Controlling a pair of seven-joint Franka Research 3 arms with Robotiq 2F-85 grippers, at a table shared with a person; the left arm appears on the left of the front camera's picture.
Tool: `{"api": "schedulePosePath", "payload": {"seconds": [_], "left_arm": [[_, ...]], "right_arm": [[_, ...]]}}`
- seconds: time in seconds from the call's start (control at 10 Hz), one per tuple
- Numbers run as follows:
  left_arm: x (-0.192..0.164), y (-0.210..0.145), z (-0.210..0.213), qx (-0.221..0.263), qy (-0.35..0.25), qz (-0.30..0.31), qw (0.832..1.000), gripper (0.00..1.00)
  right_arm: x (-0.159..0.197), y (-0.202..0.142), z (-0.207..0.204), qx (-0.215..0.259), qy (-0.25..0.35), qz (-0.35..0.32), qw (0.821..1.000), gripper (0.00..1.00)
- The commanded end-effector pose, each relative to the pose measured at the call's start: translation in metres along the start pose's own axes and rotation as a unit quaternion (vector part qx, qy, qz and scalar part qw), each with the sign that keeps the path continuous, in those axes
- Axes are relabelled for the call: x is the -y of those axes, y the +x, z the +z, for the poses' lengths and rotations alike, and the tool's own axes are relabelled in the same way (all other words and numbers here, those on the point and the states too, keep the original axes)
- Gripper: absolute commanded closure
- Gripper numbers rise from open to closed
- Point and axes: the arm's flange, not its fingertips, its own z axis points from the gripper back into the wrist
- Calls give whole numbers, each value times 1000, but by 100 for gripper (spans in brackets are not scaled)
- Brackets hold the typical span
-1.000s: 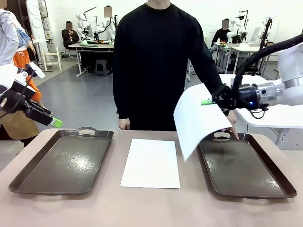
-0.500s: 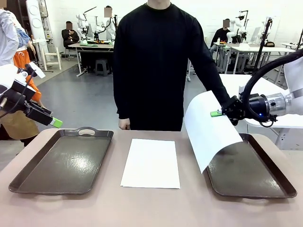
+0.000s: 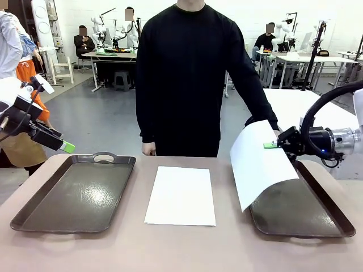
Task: Sort the A4 documents.
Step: Place the A4 Paper in the designated Handle tray.
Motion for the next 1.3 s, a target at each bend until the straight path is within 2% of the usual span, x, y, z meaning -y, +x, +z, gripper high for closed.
{"api": "schedulePosePath", "payload": {"seconds": [0.0,0.3,0.6,0.8,1.0,1.2], "left_arm": [[-3,-2,0,5,-5,-2,1000,0],[-3,-2,0,5,-5,-2,1000,0],[-3,-2,0,5,-5,-2,1000,0],[-3,-2,0,5,-5,-2,1000,0],[-3,-2,0,5,-5,-2,1000,0],[-3,-2,0,5,-5,-2,1000,0]], "right_arm": [[18,1,3,4,8,-7,1000,99],[18,1,19,0,-24,4,1000,99],[0,4,50,-4,-148,55,988,99],[2,0,38,-19,-198,63,978,99],[11,-1,22,-51,-264,75,960,99],[14,1,21,-59,-299,76,949,99]]}}
